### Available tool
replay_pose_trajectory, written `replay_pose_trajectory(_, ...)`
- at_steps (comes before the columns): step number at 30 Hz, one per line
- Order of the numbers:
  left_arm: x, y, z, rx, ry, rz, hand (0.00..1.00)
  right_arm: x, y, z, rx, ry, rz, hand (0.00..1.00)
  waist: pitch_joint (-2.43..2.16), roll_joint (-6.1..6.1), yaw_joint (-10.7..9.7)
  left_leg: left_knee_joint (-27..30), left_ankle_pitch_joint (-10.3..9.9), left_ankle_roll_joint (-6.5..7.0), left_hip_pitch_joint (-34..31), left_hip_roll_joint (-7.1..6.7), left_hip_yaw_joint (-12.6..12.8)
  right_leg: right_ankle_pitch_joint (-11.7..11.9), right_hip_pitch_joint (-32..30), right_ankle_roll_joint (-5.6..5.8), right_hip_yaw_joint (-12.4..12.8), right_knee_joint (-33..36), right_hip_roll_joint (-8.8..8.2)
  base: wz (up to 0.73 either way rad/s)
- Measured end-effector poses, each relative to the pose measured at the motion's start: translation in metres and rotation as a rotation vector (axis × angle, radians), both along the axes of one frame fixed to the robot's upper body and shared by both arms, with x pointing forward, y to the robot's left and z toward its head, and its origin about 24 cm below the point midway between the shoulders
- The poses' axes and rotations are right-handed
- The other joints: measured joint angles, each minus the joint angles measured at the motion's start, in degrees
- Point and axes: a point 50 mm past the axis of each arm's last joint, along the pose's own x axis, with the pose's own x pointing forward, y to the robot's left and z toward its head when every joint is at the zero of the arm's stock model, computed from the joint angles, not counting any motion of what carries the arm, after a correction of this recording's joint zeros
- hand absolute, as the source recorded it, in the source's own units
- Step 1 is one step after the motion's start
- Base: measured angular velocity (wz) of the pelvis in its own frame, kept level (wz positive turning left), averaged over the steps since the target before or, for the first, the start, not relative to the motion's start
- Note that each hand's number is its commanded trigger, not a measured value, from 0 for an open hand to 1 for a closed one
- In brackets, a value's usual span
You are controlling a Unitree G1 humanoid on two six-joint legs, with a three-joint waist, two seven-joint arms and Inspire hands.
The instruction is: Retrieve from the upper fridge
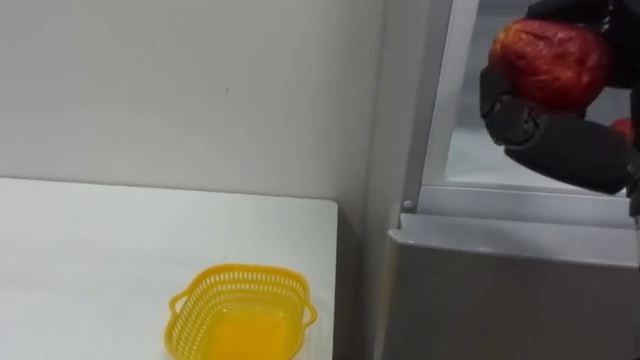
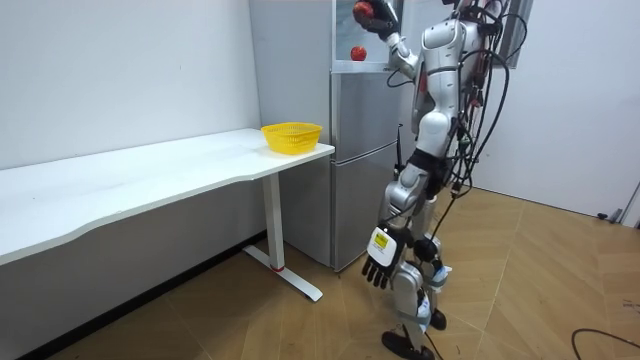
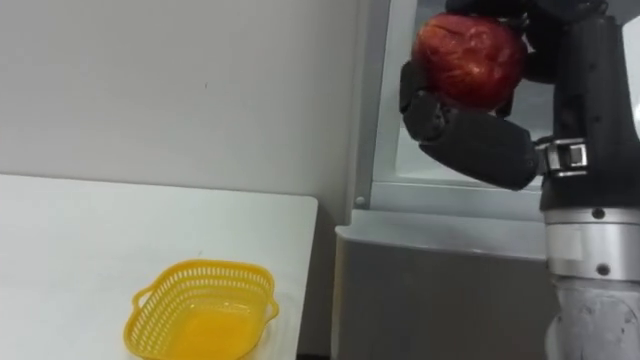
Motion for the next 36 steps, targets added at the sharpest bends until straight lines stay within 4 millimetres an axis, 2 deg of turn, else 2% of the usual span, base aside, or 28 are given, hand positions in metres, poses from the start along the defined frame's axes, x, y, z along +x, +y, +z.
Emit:
replay_pose_trajectory(3,-0.001,-0.001,0.000,-0.004,0.003,-0.005,0.00,-0.012,0.009,0.008,-0.009,-0.086,0.044,1.00,-0.01,-0.36,0.1,0.3,0.0,0.00,0.0,-0.02,0.0,0.0,0.2,-0.02,-0.2,0.1,-0.05,0.00)
replay_pose_trajectory(6,0.001,-0.001,-0.001,-0.006,0.000,-0.007,0.00,-0.017,0.017,0.010,-0.017,-0.109,0.087,1.00,0.22,-0.88,0.2,0.3,0.0,-0.01,0.0,-0.03,-0.2,0.1,0.2,-0.08,-0.6,0.2,-0.16,0.00)
replay_pose_trajectory(11,0.008,-0.002,-0.001,-0.026,-0.007,-0.015,0.00,-0.016,0.038,0.003,-0.193,-0.074,0.110,1.00,0.41,-1.60,0.4,0.0,0.0,-0.03,-0.1,-0.03,-0.4,0.1,-0.1,-0.13,-0.5,0.9,-0.18,0.00)
replay_pose_trajectory(17,0.019,-0.004,-0.002,-0.053,-0.013,-0.036,0.00,-0.015,0.064,-0.010,-0.326,-0.002,0.218,1.00,0.35,-2.23,3.2,0.3,0.1,-0.12,-0.2,0.03,-0.4,0.2,-0.2,-0.24,-0.6,0.8,-0.05,0.01)
replay_pose_trajectory(19,0.018,-0.006,-0.003,-0.061,0.001,-0.058,0.00,-0.014,0.071,-0.015,-0.356,0.031,0.258,1.00,0.36,-2.36,4.3,0.3,0.1,-0.11,0.1,0.00,-0.9,0.2,0.2,-0.24,-1.3,0.7,-0.13,0.09)
replay_pose_trajectory(23,0.018,-0.008,-0.004,-0.065,0.014,-0.087,0.00,-0.013,0.081,-0.021,-0.401,0.071,0.313,1.00,0.74,-2.88,4.8,0.3,0.1,-0.10,-0.2,-0.08,-1.9,0.2,0.2,-0.24,-2.0,0.5,-0.23,0.11)
replay_pose_trajectory(27,0.015,-0.008,-0.004,-0.068,0.025,-0.099,0.00,-0.005,0.085,-0.034,-0.433,0.150,0.338,1.00,0.95,-3.17,5.5,0.6,0.1,-0.08,-1.3,-0.42,-3.3,0.2,0.2,-0.22,-3.3,-0.1,-0.45,0.14)
replay_pose_trajectory(29,0.015,-0.008,-0.004,-0.068,0.025,-0.099,0.00,0.005,0.082,-0.043,-0.440,0.213,0.329,1.00,1.00,-3.10,6.4,0.8,0.1,-0.08,-1.4,-0.45,-3.4,0.2,0.3,-0.22,-3.6,-0.1,-0.47,0.13)
replay_pose_trajectory(31,0.017,-0.008,-0.004,-0.067,0.021,-0.102,0.00,0.021,0.077,-0.059,-0.445,0.316,0.300,1.00,1.05,-3.29,7.1,0.8,0.2,-0.10,-1.5,-0.49,-3.6,0.1,0.4,-0.22,-4.2,-0.1,-0.53,0.08)
replay_pose_trajectory(33,0.020,-0.008,-0.003,-0.072,0.016,-0.104,0.00,0.030,0.072,-0.071,-0.456,0.389,0.259,1.00,1.02,-3.55,8.0,0.7,0.2,-0.11,-1.6,-0.50,-3.8,0.1,0.2,-0.21,-4.2,-0.1,-0.55,0.02)
replay_pose_trajectory(36,0.020,-0.008,-0.003,-0.078,0.023,-0.121,0.00,0.042,0.067,-0.095,-0.481,0.503,0.222,1.00,1.14,-4.15,8.2,0.8,0.3,-0.14,-2.0,-0.61,-4.6,0.1,0.0,-0.22,-4.5,-0.1,-0.59,0.10)
